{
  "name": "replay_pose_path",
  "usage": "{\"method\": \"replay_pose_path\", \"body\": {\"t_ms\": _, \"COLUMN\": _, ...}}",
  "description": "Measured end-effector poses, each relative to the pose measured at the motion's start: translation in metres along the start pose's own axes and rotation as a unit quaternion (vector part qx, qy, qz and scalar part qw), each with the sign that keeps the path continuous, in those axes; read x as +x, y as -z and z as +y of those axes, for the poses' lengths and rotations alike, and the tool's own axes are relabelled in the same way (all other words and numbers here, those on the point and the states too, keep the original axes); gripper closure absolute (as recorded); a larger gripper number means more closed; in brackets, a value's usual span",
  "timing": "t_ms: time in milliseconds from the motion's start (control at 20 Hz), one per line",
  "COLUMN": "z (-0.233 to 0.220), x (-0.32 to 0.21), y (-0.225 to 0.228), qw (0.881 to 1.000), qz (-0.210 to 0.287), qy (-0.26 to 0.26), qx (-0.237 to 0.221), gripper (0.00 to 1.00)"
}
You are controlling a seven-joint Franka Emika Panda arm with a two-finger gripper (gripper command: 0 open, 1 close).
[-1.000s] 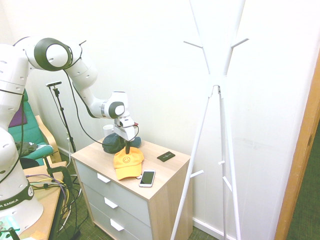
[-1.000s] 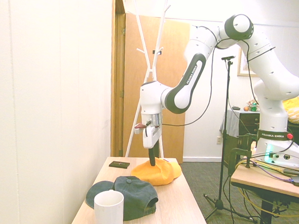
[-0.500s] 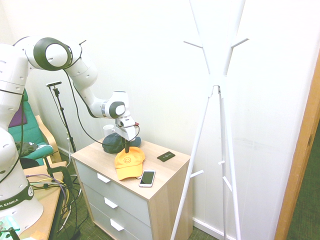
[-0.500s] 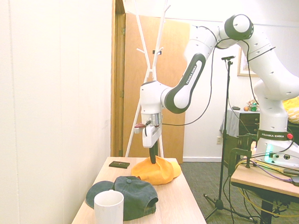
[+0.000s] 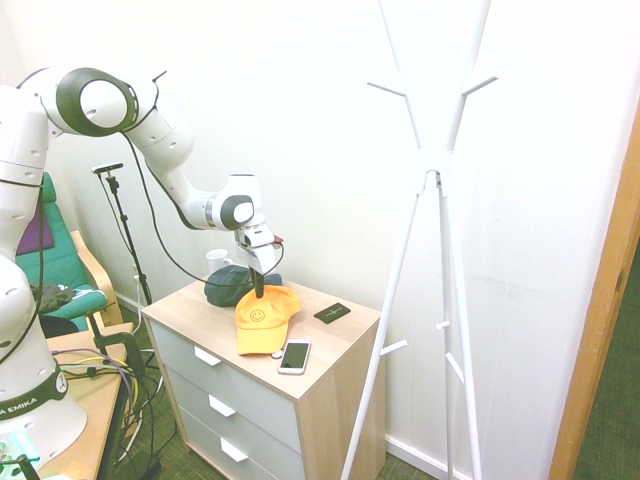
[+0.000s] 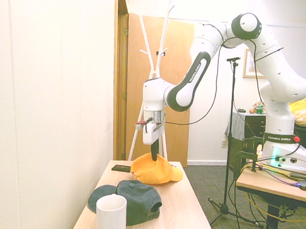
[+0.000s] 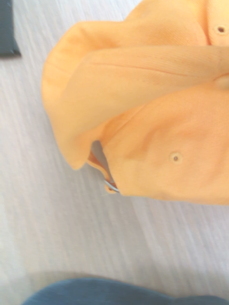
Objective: Hang the cap
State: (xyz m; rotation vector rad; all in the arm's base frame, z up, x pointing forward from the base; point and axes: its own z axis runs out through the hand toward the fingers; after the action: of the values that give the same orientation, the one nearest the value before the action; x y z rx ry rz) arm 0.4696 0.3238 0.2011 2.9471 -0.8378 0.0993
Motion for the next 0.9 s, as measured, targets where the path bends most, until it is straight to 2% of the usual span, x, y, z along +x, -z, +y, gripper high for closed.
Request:
{"method": "replay_pose_path", "body": {"t_ms": 200, "z": 0.008, "x": 0.027, "y": 0.027, "qw": 0.999, "qz": 0.029, "qy": -0.039, "qx": 0.001, "gripper": 1.0}}
{"method": "replay_pose_path", "body": {"t_ms": 450, "z": 0.023, "x": 0.063, "y": 0.086, "qw": 0.991, "qz": 0.086, "qy": -0.1, "qx": 0.014, "gripper": 1.0}}
{"method": "replay_pose_path", "body": {"t_ms": 700, "z": 0.052, "x": 0.092, "y": 0.147, "qw": 0.974, "qz": 0.154, "qy": -0.164, "qx": 0.011, "gripper": 1.0}}
{"method": "replay_pose_path", "body": {"t_ms": 800, "z": 0.066, "x": 0.098, "y": 0.17, "qw": 0.964, "qz": 0.197, "qy": -0.176, "qx": -0.011, "gripper": 1.0}}
{"method": "replay_pose_path", "body": {"t_ms": 900, "z": 0.078, "x": 0.095, "y": 0.188, "qw": 0.954, "qz": 0.236, "qy": -0.175, "qx": -0.053, "gripper": 1.0}}
